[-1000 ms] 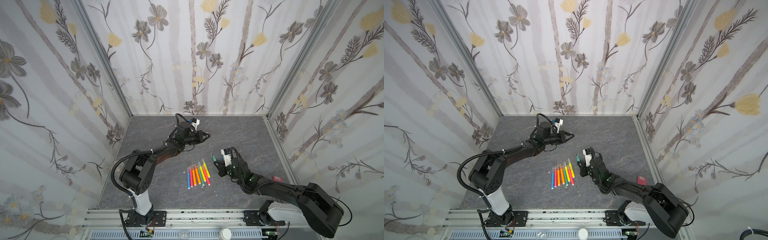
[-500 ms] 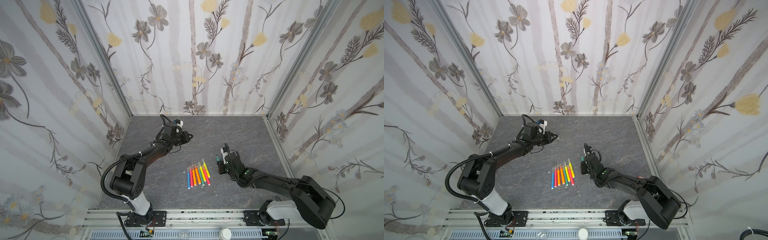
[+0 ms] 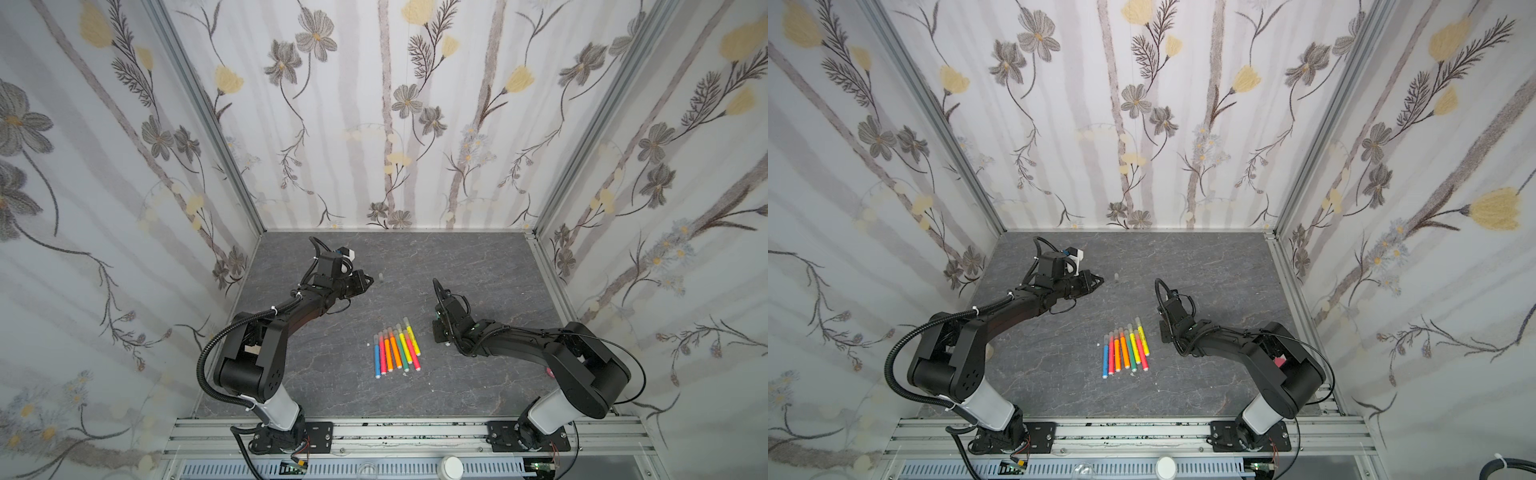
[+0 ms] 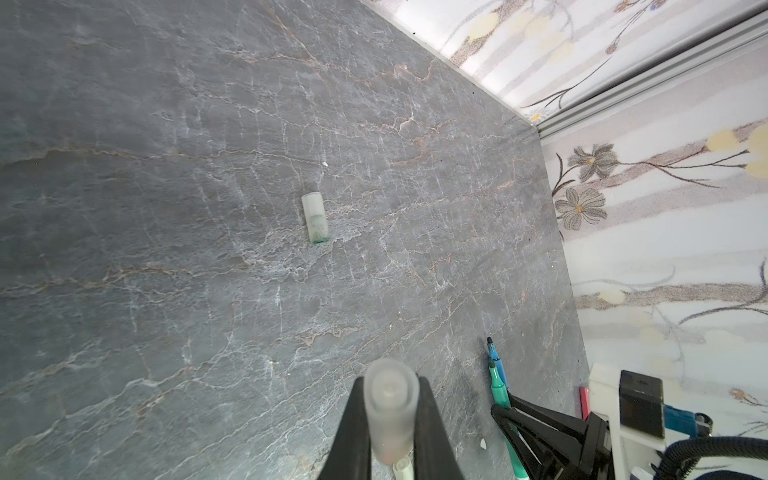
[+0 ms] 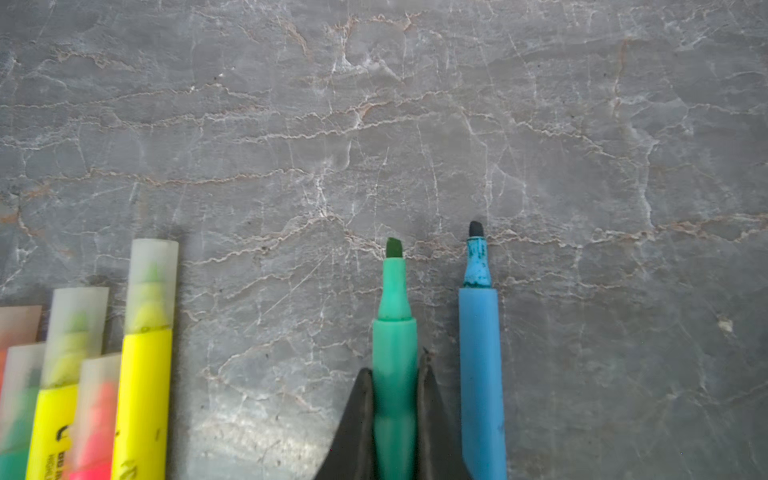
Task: Open the pen caps
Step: 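Lay the green marker by the blue one while the left gripper carries the cap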
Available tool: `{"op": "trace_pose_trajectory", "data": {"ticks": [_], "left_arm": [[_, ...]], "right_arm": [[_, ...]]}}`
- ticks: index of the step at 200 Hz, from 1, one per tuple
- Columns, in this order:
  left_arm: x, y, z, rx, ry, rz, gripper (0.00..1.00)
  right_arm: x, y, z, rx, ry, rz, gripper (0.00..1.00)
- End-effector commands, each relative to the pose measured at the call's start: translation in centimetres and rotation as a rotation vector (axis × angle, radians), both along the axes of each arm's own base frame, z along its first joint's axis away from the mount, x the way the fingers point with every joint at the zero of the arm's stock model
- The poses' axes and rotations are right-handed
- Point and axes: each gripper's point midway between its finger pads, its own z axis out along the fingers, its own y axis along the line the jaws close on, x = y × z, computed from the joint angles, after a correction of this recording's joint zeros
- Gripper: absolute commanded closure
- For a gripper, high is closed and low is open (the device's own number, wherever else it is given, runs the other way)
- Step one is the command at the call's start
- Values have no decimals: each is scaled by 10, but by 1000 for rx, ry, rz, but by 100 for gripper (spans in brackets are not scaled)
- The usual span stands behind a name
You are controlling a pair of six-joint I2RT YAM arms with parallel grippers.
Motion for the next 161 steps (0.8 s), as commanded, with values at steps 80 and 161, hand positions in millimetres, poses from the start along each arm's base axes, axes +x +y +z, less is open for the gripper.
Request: {"op": "trace_pose_trajectory", "data": {"ticks": [80, 161], "left_arm": [[0, 6, -8, -9, -16, -10, 100], [0, 8, -15, -9, -8, -4, 100]], "right_arm": [[12, -4, -13, -99, 23, -19, 94], [13, -10, -5, -121, 2, -36, 76]]}}
